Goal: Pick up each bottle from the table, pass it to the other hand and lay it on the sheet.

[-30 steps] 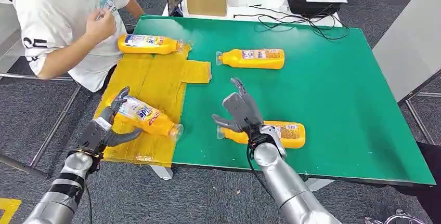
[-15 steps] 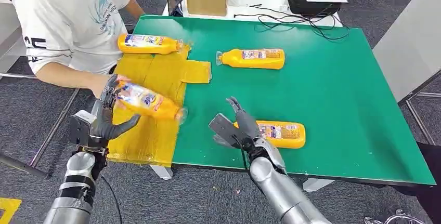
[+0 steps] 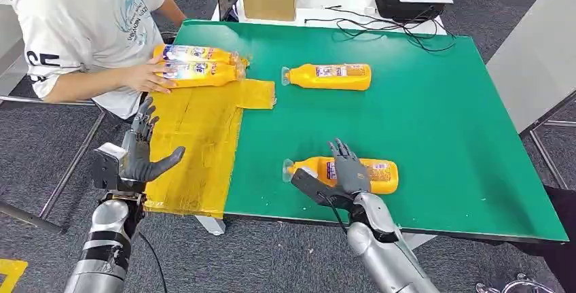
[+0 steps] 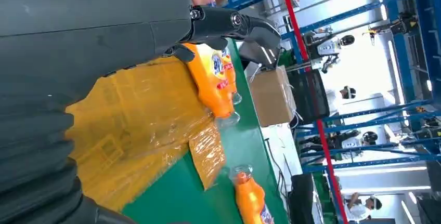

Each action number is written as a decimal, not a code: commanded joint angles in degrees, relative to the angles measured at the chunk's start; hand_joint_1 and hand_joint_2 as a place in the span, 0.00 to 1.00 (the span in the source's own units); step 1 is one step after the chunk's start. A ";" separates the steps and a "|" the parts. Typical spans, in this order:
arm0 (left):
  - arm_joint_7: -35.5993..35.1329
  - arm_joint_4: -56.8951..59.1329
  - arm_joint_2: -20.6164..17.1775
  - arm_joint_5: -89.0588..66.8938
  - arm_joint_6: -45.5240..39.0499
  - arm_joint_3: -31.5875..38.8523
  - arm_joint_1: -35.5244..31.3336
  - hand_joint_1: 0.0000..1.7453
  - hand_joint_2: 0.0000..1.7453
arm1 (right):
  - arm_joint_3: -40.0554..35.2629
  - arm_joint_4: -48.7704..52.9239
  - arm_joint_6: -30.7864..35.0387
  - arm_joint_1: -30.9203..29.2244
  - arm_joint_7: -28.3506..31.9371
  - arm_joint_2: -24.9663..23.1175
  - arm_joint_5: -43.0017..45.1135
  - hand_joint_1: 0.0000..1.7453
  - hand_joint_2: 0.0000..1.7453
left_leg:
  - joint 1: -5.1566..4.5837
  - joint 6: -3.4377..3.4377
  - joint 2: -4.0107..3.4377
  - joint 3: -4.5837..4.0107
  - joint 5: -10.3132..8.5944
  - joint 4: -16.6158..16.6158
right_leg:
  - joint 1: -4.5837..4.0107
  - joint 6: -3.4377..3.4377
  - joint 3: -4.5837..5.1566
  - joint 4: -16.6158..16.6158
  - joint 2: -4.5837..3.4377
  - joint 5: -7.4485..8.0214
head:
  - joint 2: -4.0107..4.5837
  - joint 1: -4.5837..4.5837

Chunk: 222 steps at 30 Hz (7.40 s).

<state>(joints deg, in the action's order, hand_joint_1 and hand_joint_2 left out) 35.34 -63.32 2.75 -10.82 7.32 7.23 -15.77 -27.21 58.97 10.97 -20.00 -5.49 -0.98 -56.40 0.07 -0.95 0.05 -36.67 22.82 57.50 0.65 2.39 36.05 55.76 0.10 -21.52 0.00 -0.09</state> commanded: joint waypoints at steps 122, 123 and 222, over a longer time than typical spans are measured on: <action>-19.61 6.67 4.08 33.87 15.69 -19.77 -7.27 0.00 1.00 | -7.58 -20.00 1.09 -14.21 18.39 -15.32 22.22 1.00 1.00 | 0.07 0.04 0.01 0.28 0.12 0.00 | -0.07 -0.08 -0.31 0.00 0.03 -0.16 | 0.00 -0.02; -19.61 6.67 4.08 33.87 15.69 -19.77 -7.27 0.00 1.00 | -7.58 -20.00 1.09 -14.21 18.39 -15.32 22.22 1.00 1.00 | 0.03 0.02 -0.01 0.10 0.02 -0.03 | -0.03 -0.05 -0.13 -0.03 0.01 -0.06 | 0.00 0.00; -8.40 31.55 -16.70 -60.76 -24.17 -40.19 -21.07 1.00 1.00 | 8.53 2.97 -0.91 -8.47 21.85 -7.82 34.28 0.00 1.00 | 0.04 0.02 0.02 -0.03 0.01 0.01 | -0.03 -0.05 0.02 0.02 0.04 -0.08 | 0.00 -0.02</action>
<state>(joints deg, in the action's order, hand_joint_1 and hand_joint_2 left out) 28.59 -45.96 -11.06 -67.61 -16.41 -17.78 -29.00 -18.27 65.57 10.82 -24.96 16.33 -9.38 -22.45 0.08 -0.97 0.01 -36.89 22.76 57.51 0.64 2.40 36.27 55.77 0.07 -21.49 0.00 -0.11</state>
